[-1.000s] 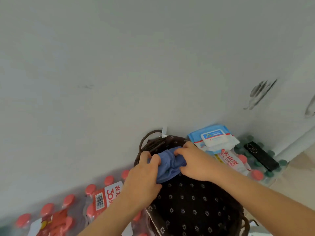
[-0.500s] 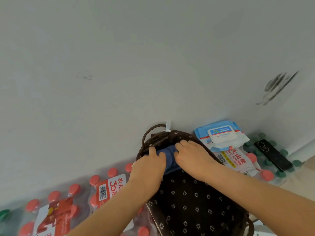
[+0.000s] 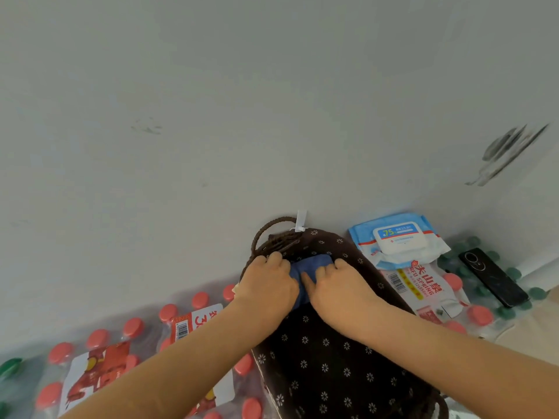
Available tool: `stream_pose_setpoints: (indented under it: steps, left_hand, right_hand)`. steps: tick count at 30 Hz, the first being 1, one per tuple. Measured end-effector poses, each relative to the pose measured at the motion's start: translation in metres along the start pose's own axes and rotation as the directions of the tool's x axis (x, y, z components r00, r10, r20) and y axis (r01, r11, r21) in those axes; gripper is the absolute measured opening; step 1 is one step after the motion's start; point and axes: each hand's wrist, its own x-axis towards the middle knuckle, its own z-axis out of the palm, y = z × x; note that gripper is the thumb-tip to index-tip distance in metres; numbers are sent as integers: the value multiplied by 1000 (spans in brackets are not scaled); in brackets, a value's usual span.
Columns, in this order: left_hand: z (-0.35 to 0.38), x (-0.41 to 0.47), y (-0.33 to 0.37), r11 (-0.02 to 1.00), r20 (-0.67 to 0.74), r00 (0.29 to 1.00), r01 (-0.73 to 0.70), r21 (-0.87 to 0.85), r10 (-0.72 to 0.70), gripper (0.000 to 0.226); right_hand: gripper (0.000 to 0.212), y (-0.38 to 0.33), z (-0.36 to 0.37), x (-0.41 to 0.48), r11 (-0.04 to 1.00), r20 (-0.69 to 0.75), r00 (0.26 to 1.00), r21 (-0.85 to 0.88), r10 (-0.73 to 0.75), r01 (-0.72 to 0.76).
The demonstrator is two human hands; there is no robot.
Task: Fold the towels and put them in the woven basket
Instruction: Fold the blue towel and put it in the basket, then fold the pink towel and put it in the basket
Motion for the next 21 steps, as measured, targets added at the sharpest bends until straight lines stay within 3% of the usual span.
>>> stream_pose_setpoints:
  steps: [2, 5, 7, 11, 13, 16, 21]
  left_hand:
    - [0, -3, 0, 1000, 13, 1000, -10, -19, 10, 27]
    - [6, -18, 3, 999, 3, 999, -39, -3, 39, 20]
    - [7, -24, 7, 998, 45, 997, -67, 20, 66, 24]
    - [3, -19, 6, 998, 109, 992, -70, 4, 69, 34]
    - [5, -21, 2, 998, 50, 997, -58, -15, 59, 34]
    - [14, -34, 1, 992, -107, 994, -26, -122, 13, 28]
    - [12, -68, -9, 948, -385, 921, -67, -310, -61, 10]
  right_hand:
    - [51, -1, 7, 1, 997, -10, 998, 41, 69, -69]
    - [61, 7, 9, -3, 983, -9, 996, 157, 93, -91]
    - [66, 9, 4, -7, 961, 50, 995, 260, 80, -91]
    - [72, 6, 0, -12, 950, 133, 989, 295, 59, -97]
    - [65, 5, -1, -15, 932, 136, 986, 333, 100, -141]
    - [44, 7, -14, -21, 907, -6, 972, 361, 236, -218]
    - [35, -3, -62, -26, 849, -172, 921, 475, 349, -233]
